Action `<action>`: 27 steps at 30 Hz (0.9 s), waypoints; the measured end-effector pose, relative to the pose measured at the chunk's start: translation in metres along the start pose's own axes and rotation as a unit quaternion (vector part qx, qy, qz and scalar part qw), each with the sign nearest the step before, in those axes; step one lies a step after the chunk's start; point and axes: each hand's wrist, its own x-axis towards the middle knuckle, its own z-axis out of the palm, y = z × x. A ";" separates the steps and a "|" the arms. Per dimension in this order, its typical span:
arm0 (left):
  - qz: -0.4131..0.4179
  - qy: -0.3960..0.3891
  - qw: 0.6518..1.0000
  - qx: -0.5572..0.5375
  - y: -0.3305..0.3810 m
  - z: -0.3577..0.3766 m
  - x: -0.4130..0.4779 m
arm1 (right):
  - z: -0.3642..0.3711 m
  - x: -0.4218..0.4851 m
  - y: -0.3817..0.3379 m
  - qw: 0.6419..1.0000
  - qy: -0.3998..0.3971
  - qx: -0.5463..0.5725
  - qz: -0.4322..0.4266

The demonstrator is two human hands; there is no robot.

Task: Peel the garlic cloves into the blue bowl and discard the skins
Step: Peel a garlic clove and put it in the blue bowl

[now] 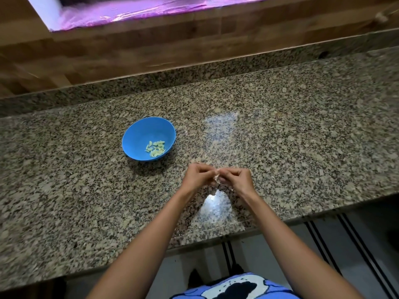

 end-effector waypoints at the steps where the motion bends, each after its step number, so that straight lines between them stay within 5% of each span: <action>1: -0.026 -0.007 0.998 -0.048 0.002 -0.001 -0.002 | -0.001 -0.001 -0.001 1.000 -0.006 0.000 -0.002; 7: -0.035 0.021 0.999 -0.032 0.005 0.003 -0.006 | -0.002 -0.007 -0.003 1.000 -0.012 -0.005 -0.022; 14: -0.090 0.030 0.986 -0.139 0.005 0.000 -0.009 | 0.003 -0.013 -0.007 0.998 -0.057 0.001 -0.034; 23: -0.086 0.090 0.973 -0.193 0.000 0.002 -0.011 | 0.004 -0.010 -0.002 0.998 -0.018 -0.029 -0.047; 27: -0.067 0.093 0.973 -0.200 -0.001 0.007 -0.012 | 0.005 -0.012 -0.001 1.000 -0.014 0.004 0.006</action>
